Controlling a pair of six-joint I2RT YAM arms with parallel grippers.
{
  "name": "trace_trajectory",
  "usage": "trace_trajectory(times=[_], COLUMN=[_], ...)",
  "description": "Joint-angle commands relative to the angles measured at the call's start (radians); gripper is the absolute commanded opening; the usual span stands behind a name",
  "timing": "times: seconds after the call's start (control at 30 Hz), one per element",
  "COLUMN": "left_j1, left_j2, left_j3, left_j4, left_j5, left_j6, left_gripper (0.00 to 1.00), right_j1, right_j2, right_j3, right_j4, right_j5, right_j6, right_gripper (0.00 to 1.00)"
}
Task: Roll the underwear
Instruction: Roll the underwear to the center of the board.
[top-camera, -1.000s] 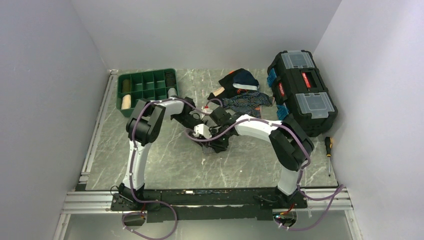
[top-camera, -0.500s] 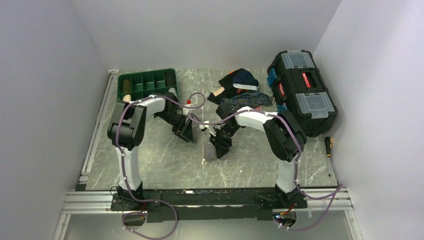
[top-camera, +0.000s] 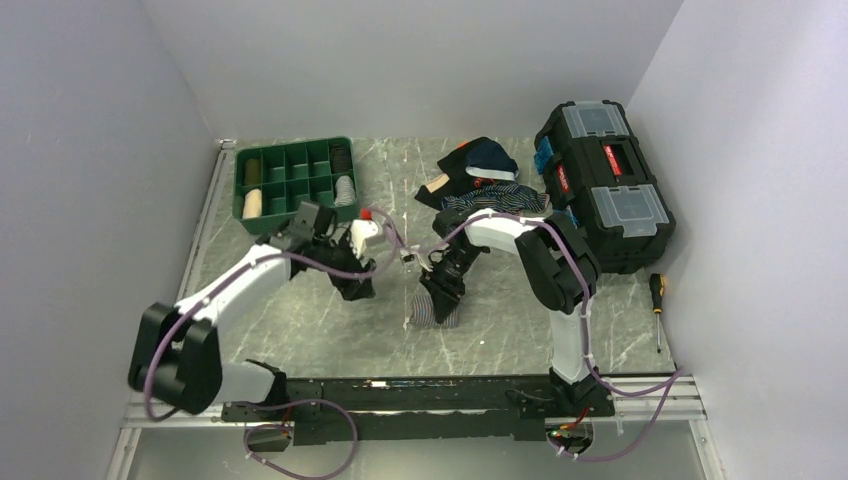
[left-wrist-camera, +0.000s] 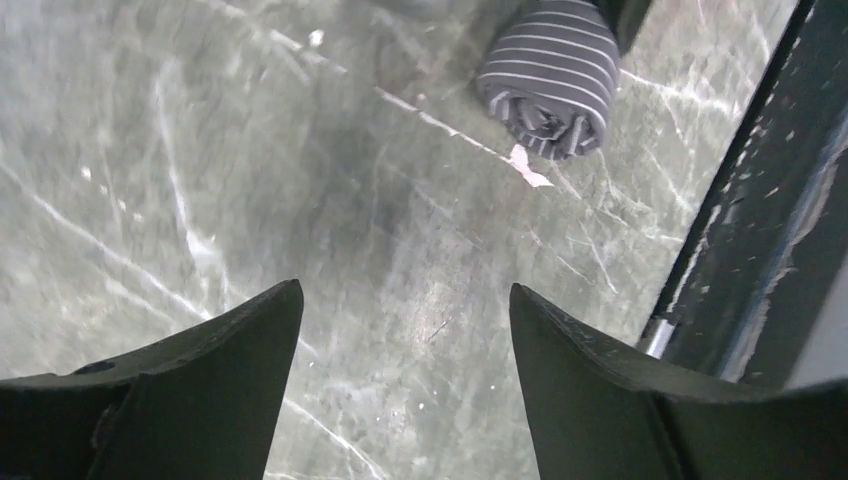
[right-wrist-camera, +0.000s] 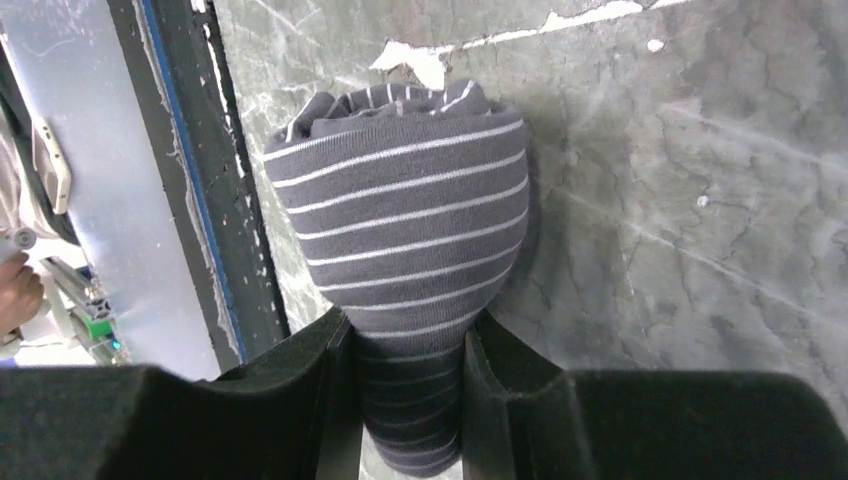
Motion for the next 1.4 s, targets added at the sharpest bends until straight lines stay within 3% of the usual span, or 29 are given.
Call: trace_trajectory(times=[0.0,0.17,0.47,0.77,1.1,1.37], left_j1=[-0.175,-0.361,-0.557,-0.601,-0.610,-0.613], left_j2=[-0.146,-0.127,0.045,0.101,0.167,0.232], left_j3=[-0.099,-0.084,-0.045,-0.091,-0.162,-0.149], left_j4=[0.211,0.276,0.413,0.539,0.742,0.815], left_j5=[-0.160,-0.281,-0.380,-0.441,-0.467,-0.473], left_j6=[0.101,0.122,0.124,0.134,0.145,0.138], left_gripper=[0.83,0.88,0.91,0.99,0.99,0.99], right_j1=[0.009,0.006,-0.004,-0.003,-0.004,-0.004], right_j2=[0.080,0.116,0.165,0.183,0.204,0.213], right_j3=[-0.015,0.017,0.064,0.072,0.080,0.083], right_j4=[-0.031,-0.059,-0.109,-0.127,-0.150,-0.157], right_j5=[0.123,0.103,0.072,0.061,0.034,0.025], right_j6=[-0.028,-0.044,-0.082,-0.097,-0.119,-0.125], right_gripper=[0.00,0.00,0.00,0.00,0.00,0.00])
